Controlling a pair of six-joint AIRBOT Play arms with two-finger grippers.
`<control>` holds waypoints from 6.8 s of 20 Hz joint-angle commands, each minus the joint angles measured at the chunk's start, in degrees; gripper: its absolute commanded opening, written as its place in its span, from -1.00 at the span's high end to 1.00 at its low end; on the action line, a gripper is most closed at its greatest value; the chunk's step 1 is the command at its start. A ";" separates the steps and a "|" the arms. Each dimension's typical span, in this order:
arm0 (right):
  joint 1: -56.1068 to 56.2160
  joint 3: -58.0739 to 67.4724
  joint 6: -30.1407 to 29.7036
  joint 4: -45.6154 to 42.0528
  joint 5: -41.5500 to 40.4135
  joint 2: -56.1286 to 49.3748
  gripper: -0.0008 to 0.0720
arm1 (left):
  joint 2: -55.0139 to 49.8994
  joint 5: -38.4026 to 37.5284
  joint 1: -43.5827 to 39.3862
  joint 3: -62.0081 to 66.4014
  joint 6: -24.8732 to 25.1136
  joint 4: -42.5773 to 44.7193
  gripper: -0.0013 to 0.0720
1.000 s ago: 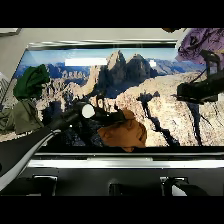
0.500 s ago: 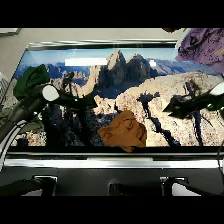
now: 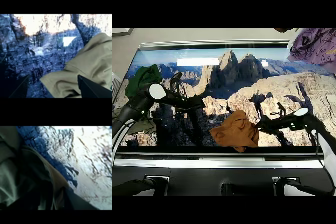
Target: Fold the clothes and pants, and hang the long-sleeved shirts on hangers.
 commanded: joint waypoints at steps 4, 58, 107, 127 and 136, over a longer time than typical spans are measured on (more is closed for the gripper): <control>2.14 -1.03 -0.28 -0.46 -4.68 -0.22 0.91 | 0.42 -5.88 0.79 -1.44 4.37 -1.16 -0.89; 2.19 66.20 16.52 -26.38 4.44 25.09 0.91 | 28.33 0.68 7.06 25.77 -5.62 23.52 0.92; 2.19 66.23 18.49 -17.73 24.02 -25.00 0.90 | 3.28 30.12 -20.61 -37.99 -7.02 -33.18 -0.69; 14.23 66.07 33.81 -39.87 31.32 -19.89 0.90 | 13.51 -1.01 30.05 -26.86 4.68 -4.96 0.92; 11.30 66.18 26.49 -35.04 22.12 -23.21 -0.36 | 11.15 -0.04 29.73 -26.86 5.16 -5.03 0.92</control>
